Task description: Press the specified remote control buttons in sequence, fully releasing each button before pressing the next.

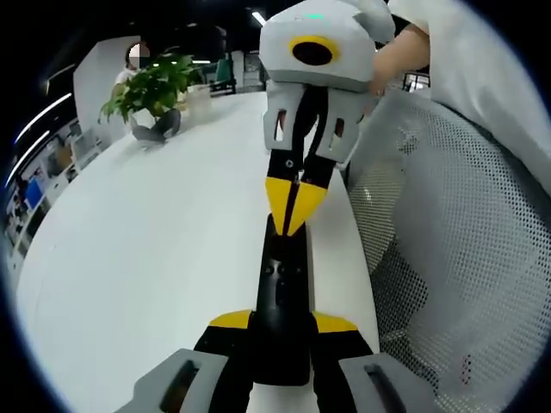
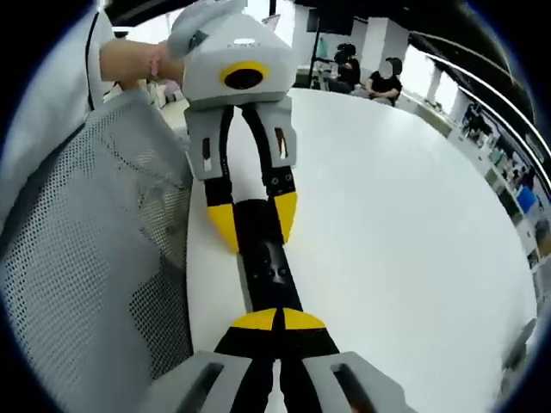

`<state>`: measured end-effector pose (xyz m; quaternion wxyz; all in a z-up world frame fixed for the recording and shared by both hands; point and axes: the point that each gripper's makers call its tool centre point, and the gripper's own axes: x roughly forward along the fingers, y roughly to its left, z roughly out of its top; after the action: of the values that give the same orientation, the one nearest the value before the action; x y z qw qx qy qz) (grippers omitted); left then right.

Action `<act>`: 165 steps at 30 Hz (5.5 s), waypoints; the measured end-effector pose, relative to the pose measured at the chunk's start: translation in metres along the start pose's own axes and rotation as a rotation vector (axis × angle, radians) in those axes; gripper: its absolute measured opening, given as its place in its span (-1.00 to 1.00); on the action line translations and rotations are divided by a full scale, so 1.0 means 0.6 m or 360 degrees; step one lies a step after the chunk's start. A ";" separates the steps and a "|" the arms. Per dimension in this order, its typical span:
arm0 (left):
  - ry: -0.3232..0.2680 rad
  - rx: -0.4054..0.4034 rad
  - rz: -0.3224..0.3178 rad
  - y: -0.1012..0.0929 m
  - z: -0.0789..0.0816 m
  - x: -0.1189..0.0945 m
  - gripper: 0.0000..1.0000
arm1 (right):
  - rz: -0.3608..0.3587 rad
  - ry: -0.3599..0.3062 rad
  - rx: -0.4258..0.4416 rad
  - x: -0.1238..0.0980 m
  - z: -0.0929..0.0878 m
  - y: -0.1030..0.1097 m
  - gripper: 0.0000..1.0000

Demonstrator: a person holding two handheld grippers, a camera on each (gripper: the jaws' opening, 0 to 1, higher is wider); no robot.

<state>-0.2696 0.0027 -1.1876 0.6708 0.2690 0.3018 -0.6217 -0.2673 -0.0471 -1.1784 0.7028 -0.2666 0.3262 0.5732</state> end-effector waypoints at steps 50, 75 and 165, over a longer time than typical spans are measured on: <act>0.0012 -0.0008 0.0025 -0.001 -0.001 0.002 -0.53 | -0.0120 0.0398 -0.0231 0.029 0.022 0.005 -1.00; 0.0012 -0.0018 0.0026 -0.001 0.000 0.001 -0.52 | -0.0008 0.0391 -0.0259 0.045 0.034 0.042 -1.00; -0.0081 -0.0025 -0.0010 0.000 -0.001 0.002 -0.52 | 0.0177 0.0455 -0.0375 0.055 0.049 0.020 -1.00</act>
<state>-0.2696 0.0024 -1.1890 0.6784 0.2469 0.2905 -0.6280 -0.2699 -0.0016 -1.1847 0.5804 -0.4075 0.3675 0.6017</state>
